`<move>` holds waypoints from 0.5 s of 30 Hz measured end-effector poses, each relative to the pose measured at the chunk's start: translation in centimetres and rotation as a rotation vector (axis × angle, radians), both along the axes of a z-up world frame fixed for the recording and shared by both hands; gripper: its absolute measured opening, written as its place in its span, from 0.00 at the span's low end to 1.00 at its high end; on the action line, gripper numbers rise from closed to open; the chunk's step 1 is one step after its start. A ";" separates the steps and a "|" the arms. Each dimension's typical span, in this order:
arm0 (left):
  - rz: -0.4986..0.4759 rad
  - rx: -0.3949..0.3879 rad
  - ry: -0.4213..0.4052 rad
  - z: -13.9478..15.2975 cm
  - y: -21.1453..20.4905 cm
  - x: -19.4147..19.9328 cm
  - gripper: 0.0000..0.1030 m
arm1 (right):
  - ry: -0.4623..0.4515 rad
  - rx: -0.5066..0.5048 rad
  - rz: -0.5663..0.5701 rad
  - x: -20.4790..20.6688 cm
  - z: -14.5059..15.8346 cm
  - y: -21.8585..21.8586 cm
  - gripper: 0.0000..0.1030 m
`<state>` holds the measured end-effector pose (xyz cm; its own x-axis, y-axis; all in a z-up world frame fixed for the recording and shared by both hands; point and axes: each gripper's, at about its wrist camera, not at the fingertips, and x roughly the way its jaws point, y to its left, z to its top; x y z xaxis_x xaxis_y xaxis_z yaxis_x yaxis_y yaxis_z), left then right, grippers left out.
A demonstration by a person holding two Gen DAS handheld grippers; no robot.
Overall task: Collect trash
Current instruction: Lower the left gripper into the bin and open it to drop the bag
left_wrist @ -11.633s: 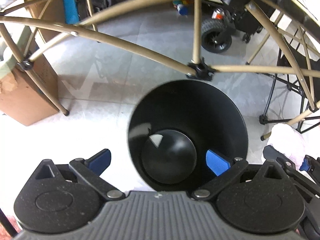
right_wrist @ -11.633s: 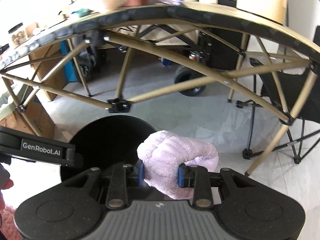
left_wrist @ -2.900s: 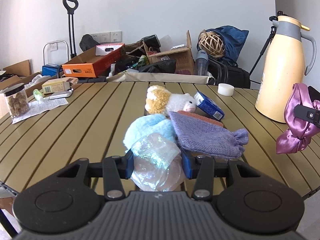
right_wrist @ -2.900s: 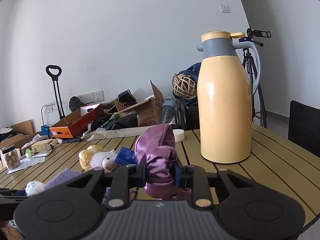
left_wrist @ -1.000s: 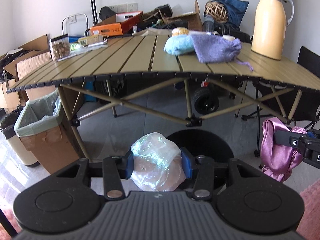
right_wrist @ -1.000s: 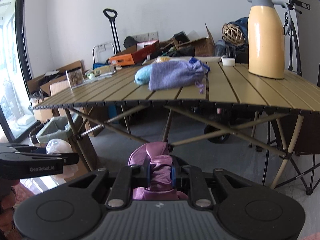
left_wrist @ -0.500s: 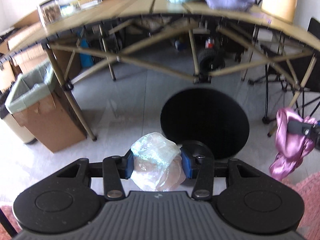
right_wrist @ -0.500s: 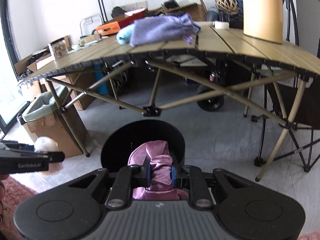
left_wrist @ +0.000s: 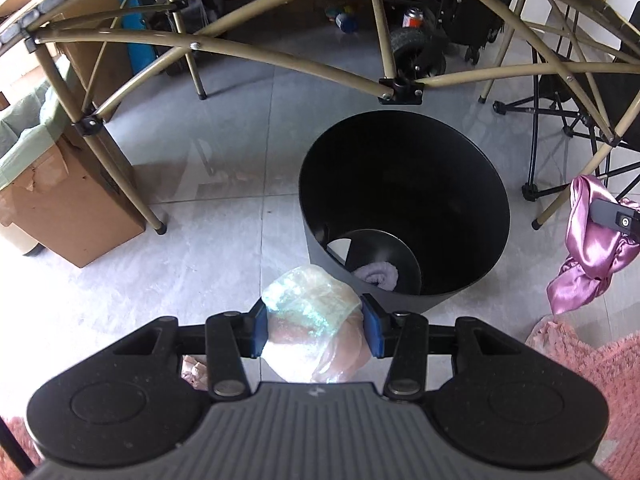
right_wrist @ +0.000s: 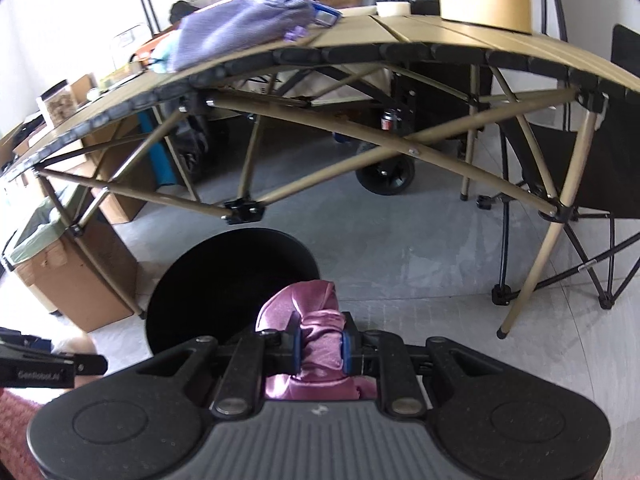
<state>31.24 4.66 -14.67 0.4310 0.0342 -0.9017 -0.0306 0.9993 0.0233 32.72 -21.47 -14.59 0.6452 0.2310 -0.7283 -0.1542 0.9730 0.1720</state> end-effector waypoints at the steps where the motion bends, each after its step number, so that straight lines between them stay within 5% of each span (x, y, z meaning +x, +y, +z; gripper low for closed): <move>1: -0.005 0.002 0.002 0.0 -0.2 0.3 0.45 | 0.003 0.001 -0.006 0.3 -0.2 -0.2 0.17; 15: -0.088 -0.004 0.045 -0.5 -4.4 5.8 0.45 | 0.041 0.010 -0.068 2.9 -1.9 -1.7 0.17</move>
<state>37.02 0.28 -15.16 0.3911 -0.0058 -0.9203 0.0585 0.9981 0.0186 35.59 -23.19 -16.54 0.6293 0.1951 -0.7523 -0.0806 0.9791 0.1865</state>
